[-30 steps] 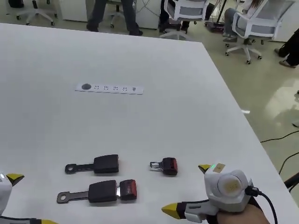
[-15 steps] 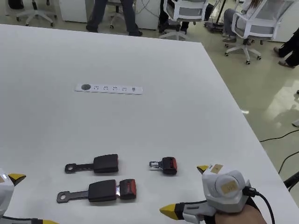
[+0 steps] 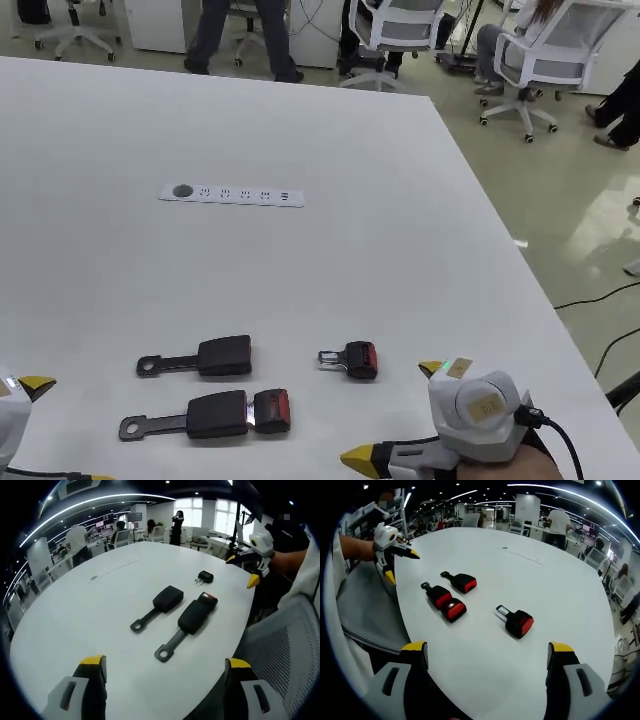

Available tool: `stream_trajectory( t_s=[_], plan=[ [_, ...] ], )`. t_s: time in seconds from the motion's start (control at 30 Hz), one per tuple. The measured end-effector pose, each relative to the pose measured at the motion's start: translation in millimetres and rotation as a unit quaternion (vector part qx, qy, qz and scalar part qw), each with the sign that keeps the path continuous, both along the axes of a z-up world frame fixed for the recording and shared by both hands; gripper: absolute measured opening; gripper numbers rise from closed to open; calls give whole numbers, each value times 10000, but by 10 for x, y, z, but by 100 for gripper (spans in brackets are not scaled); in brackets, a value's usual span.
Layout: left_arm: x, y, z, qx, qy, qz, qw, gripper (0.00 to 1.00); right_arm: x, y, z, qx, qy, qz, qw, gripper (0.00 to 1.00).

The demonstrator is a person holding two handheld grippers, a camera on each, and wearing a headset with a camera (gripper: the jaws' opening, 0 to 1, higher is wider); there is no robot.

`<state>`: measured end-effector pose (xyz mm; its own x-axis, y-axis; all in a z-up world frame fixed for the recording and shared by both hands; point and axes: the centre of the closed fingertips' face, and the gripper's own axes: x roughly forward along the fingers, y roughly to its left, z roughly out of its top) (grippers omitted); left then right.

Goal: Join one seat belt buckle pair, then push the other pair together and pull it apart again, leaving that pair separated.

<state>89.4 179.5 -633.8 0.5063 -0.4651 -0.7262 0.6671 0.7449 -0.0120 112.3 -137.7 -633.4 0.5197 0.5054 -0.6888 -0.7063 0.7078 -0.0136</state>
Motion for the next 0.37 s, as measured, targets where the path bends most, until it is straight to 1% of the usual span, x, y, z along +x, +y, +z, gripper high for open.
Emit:
stream_trajectory(
  t_s=[0.13, 0.17, 0.37],
  plan=[
    [7, 18, -13, 1, 1, 5, 10000, 99, -18, -5, 15, -9, 15, -22, 10000, 99],
    [6, 24, -16, 3, 2, 11, 10000, 99, -15, -18, -4, -8, 17, -36, 10000, 99],
    [-2, 15, -7, 4, 8, 17, 10000, 99, -42, -15, -2, -14, 45, -39, 10000, 98]
  ],
)
